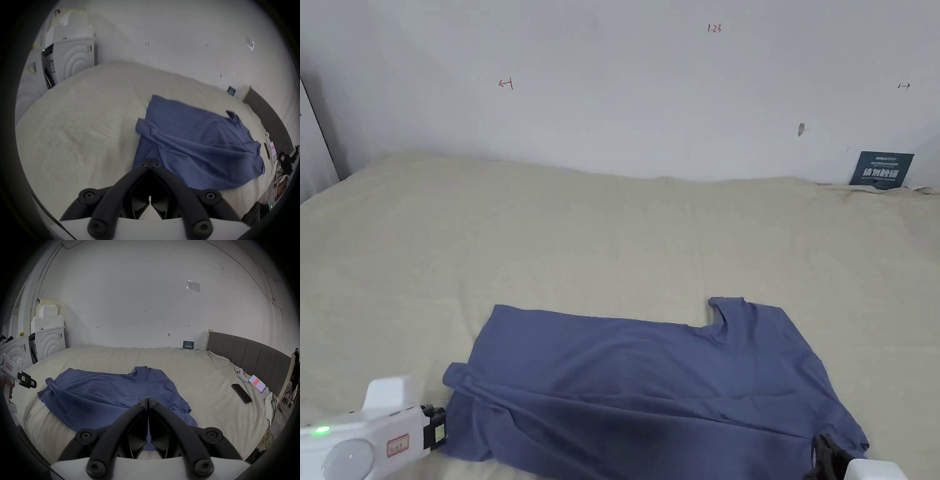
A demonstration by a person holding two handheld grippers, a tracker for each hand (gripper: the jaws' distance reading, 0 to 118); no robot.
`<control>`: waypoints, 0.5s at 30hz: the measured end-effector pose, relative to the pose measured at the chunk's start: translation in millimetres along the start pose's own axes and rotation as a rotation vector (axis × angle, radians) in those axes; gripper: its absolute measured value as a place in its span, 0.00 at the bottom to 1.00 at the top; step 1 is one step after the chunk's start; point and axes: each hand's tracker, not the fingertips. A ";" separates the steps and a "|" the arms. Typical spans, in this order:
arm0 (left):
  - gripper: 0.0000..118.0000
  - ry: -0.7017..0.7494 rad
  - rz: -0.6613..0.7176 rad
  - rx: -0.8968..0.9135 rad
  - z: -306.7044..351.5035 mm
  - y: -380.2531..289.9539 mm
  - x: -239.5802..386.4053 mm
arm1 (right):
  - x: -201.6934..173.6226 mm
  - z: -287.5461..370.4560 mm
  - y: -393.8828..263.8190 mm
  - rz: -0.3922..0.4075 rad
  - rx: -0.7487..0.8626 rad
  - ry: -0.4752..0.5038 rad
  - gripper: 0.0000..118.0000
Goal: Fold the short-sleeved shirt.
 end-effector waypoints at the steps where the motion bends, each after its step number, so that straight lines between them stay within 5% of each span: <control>1: 0.15 0.014 -0.009 -0.025 9.3 0.1 12.3 | 0.0 -0.4 -0.6 0.003 -0.003 0.000 0.00; 3: 0.40 0.060 -0.047 -0.082 -4.0 3.6 14.1 | 0.2 -1.2 -2.0 0.006 -0.009 0.002 0.00; 5: 0.51 0.110 -0.056 -0.144 -5.9 3.8 20.8 | 0.3 -1.7 -3.0 0.009 -0.016 0.001 0.00; 12: 0.51 0.169 -0.085 -0.180 -15.3 -0.8 38.0 | 2.6 -5.0 -6.7 0.012 -0.036 0.001 0.00; 15: 0.41 0.200 -0.166 -0.171 -16.4 -5.7 47.7 | 3.5 -7.9 -9.9 0.005 -0.048 0.005 0.00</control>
